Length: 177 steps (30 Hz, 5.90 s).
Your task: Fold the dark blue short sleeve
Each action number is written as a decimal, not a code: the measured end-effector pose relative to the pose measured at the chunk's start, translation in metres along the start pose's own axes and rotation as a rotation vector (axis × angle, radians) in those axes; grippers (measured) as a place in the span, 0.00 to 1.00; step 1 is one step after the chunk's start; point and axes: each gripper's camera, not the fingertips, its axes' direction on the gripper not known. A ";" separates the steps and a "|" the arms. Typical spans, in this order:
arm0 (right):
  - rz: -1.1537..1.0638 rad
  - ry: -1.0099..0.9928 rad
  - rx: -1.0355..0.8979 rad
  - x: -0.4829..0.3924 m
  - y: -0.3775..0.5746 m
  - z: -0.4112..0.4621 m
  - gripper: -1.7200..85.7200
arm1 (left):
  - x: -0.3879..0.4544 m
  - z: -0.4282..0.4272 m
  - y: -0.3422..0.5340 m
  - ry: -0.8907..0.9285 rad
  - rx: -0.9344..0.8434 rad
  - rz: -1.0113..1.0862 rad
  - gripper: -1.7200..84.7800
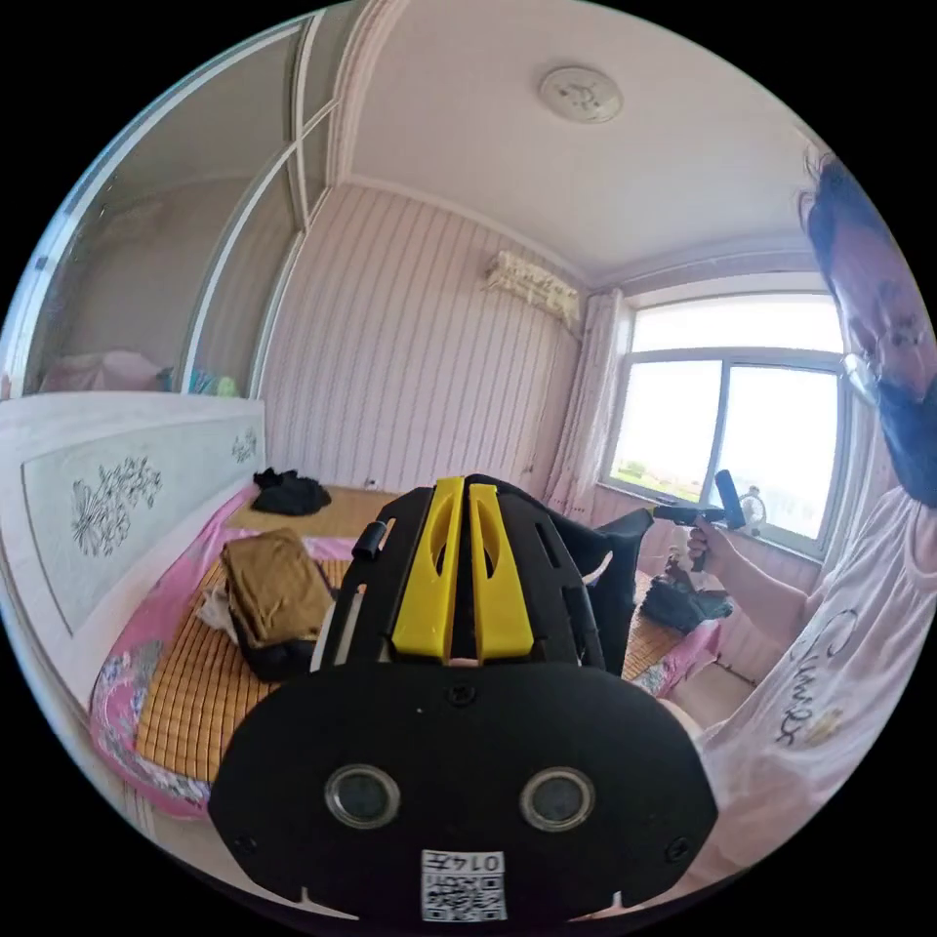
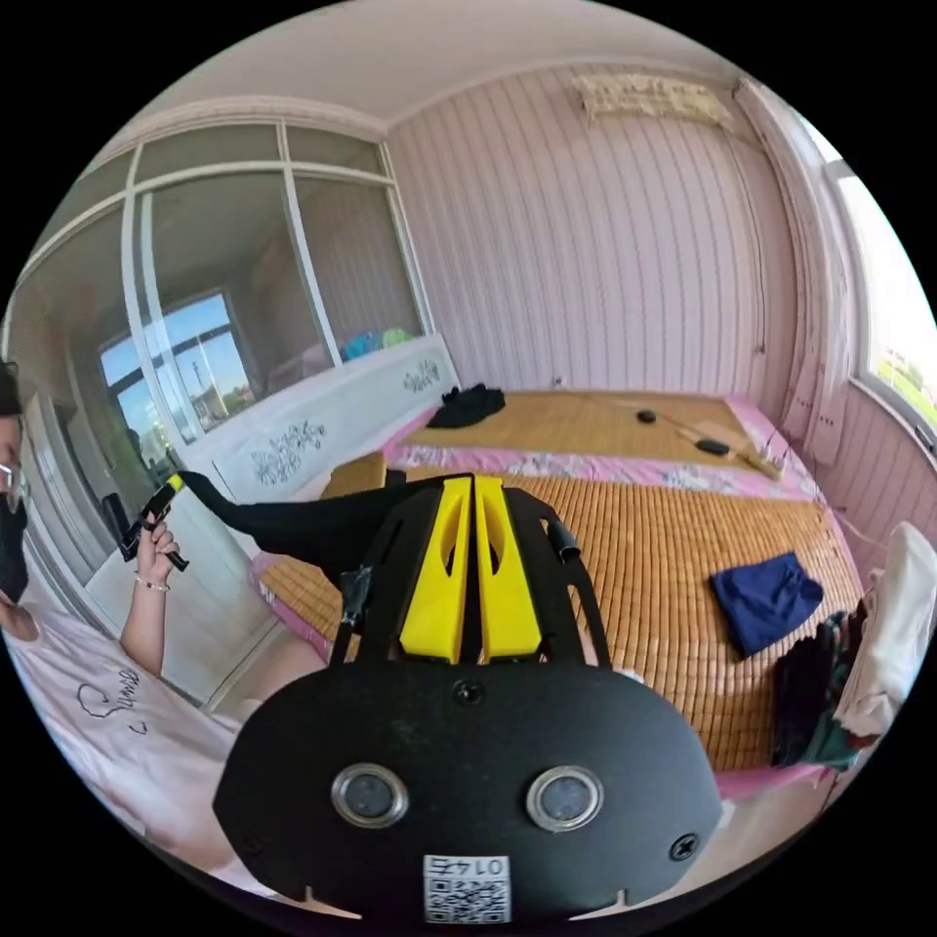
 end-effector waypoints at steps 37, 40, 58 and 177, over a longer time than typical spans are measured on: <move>-0.050 0.164 -0.120 0.089 0.009 -0.002 0.02 | 0.131 0.050 -0.108 0.102 -0.060 0.212 0.01; -0.115 0.052 -0.313 0.087 -0.038 0.111 0.02 | 0.076 0.060 -0.105 0.013 -0.098 0.060 0.01; -0.300 0.037 -1.056 -0.055 0.343 0.388 0.19 | -0.155 0.137 0.114 -0.457 -0.654 -0.509 0.01; -0.121 -0.795 0.243 0.197 0.430 -0.015 0.03 | 0.172 0.287 0.314 0.649 -0.575 0.328 0.03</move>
